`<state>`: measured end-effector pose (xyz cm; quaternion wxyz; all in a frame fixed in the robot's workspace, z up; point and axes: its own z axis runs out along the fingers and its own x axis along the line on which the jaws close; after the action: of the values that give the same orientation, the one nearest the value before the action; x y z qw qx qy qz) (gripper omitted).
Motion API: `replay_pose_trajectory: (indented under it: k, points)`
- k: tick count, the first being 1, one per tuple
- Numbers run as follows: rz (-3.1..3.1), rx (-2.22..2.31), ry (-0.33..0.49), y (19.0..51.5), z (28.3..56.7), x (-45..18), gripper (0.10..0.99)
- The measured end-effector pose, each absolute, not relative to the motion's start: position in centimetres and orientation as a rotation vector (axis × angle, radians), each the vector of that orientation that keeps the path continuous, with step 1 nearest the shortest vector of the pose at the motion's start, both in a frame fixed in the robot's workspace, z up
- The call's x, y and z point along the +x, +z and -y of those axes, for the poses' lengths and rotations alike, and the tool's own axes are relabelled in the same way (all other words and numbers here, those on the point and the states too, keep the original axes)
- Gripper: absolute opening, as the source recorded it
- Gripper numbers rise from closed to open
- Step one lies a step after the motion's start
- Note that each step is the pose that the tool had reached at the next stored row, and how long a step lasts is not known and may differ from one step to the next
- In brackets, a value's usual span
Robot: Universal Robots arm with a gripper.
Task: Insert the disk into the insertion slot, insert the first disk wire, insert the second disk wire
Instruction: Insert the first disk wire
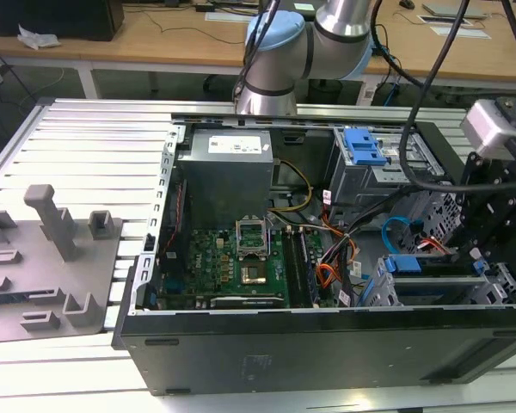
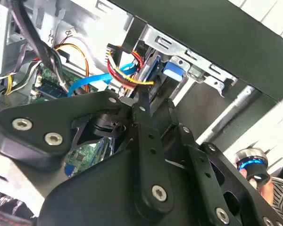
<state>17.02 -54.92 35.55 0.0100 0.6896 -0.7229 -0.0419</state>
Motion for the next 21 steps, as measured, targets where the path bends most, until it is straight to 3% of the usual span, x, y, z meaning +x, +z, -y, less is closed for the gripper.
replay_pose_trajectory:
  k: [3, 12, 13, 14, 16, 21]
  points:
    - [2.257, 2.153, -0.131, 38.0, 54.9, 17.0, 0.306]
    - [2.257, 2.153, -0.131, 38.2, 54.9, 17.0, 0.306]
    - [2.257, 2.153, -0.131, 38.2, 54.9, 17.0, 0.220]
    - [2.257, 2.153, -0.131, 38.2, 54.9, 17.0, 0.220]
    - [2.257, 2.153, -0.131, 38.2, 54.9, 17.0, 0.106]
    - [2.257, 2.153, -0.131, 38.2, 54.9, 17.0, 0.106]
